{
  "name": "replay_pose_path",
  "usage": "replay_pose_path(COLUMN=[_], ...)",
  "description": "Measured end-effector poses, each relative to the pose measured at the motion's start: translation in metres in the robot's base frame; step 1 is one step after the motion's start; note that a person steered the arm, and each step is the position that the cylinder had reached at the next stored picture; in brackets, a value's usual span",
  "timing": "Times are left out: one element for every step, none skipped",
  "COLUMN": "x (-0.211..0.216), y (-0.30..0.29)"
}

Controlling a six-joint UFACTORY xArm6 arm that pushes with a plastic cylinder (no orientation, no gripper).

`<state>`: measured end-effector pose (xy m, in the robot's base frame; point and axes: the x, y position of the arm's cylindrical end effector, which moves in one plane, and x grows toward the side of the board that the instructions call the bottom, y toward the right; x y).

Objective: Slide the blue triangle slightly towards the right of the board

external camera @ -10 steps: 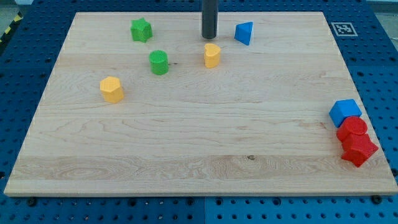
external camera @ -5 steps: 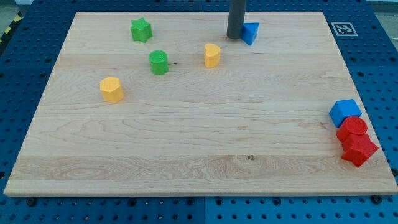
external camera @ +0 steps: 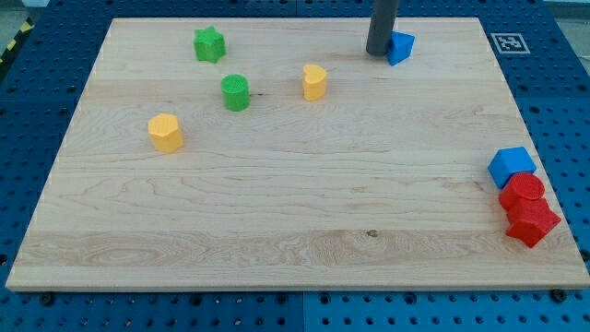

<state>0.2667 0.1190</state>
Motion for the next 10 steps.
replay_pose_path(x=[-0.015,-0.012,0.0,-0.009,-0.028,-0.023,-0.011,-0.011,-0.03,-0.023], y=[0.032,0.047,0.062,0.062,0.093,0.097,0.106,0.106,0.085,0.072])
